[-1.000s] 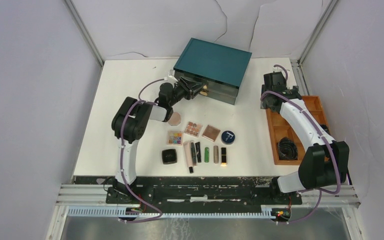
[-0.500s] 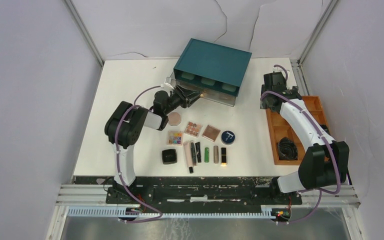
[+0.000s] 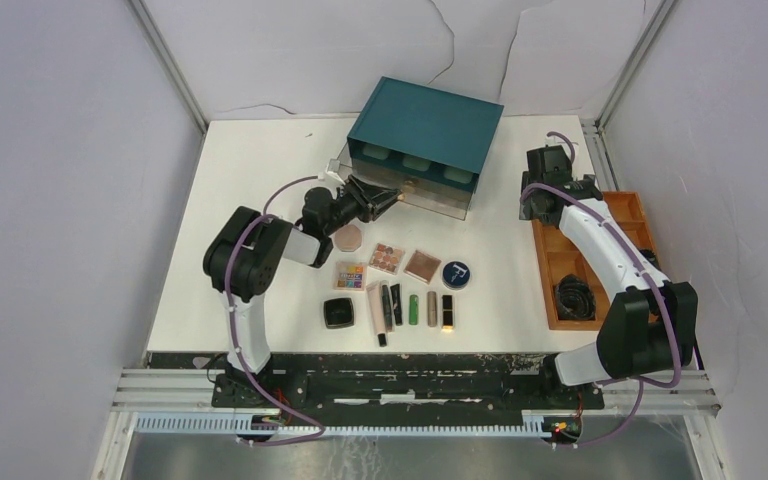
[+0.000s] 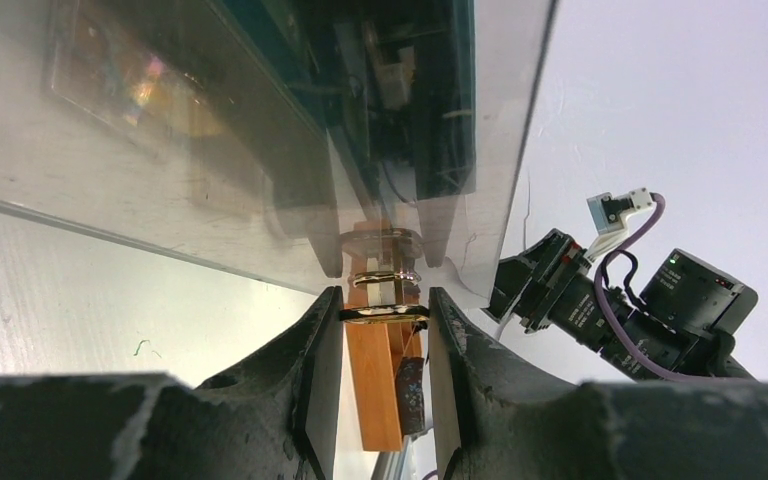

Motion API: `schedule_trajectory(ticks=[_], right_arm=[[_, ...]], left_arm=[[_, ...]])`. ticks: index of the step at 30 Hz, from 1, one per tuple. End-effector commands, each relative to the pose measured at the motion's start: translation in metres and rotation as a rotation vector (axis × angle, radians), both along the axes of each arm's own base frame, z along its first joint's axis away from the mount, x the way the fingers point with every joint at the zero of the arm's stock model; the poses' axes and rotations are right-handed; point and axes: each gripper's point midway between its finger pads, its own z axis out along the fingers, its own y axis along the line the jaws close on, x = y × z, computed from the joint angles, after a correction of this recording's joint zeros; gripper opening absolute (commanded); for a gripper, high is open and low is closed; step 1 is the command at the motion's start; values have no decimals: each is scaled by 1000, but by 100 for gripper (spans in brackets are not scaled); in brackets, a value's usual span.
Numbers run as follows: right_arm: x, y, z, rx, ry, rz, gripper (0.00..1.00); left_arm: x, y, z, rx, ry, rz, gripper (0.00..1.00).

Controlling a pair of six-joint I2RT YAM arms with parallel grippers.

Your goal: Organize the makeup

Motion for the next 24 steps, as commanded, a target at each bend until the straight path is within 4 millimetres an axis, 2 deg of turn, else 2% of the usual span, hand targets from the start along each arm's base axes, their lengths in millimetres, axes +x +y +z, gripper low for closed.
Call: schedule_trajectory(ticks=[1, 2, 4, 5, 6, 7, 10, 18, 21, 24], right_arm=[[3, 1, 10, 7, -46, -1, 95], [3, 1, 11, 7, -47, -1, 95], [2, 1, 12, 5, -50, 0, 95], [2, 1, 13, 6, -53, 0, 95], [2, 2, 13, 8, -53, 2, 95], [2, 2, 13, 9, -52, 7, 95], [2, 6, 14, 27, -55, 24, 100], [-11, 16, 32, 79, -79, 41, 98], [-24, 30, 39, 124, -97, 68, 95], [-41, 54, 40, 224, -114, 93, 91]], left_arm=[[-18, -9, -16, 92, -16, -104, 35], [-18, -9, -17, 103, -17, -106, 41], [-19, -8, -19, 132, -22, -108, 60], [-20, -7, -20, 146, -23, -110, 72], [-22, -5, -19, 157, -39, -108, 93], [-24, -3, -18, 166, -53, -103, 100], [-29, 2, -18, 222, -75, -107, 99], [-51, 23, -13, 365, -118, -136, 99], [-58, 37, -7, 472, -151, -129, 99], [-61, 54, -4, 600, -174, -124, 99]])
